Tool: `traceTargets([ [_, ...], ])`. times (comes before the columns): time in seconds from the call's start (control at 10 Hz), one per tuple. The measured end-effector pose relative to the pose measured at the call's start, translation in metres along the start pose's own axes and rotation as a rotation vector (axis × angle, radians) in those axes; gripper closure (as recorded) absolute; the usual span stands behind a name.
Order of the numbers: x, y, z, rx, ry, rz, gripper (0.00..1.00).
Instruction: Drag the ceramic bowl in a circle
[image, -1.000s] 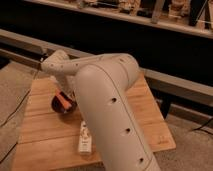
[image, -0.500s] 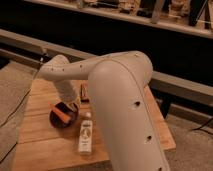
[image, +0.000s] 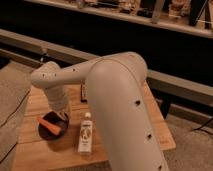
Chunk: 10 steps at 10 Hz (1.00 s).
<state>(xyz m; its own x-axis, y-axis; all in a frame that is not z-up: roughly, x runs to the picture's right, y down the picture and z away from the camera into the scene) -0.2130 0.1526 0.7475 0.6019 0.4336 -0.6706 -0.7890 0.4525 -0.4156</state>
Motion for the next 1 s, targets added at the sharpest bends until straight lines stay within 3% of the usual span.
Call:
traceTargets([
  [0.3,-0.037,0.021,-0.003,-0.026,-0.049,0.011,1.00],
  [0.6,-0.075,0.022,-0.019,-0.023,-0.101,0.048,1.00],
  [0.8,-0.102,0.003,-0.029,0.020,-0.130,0.100,1.00],
  [1.0,-0.111,-0.021,-0.029,0.062,-0.131,0.144,1.00],
])
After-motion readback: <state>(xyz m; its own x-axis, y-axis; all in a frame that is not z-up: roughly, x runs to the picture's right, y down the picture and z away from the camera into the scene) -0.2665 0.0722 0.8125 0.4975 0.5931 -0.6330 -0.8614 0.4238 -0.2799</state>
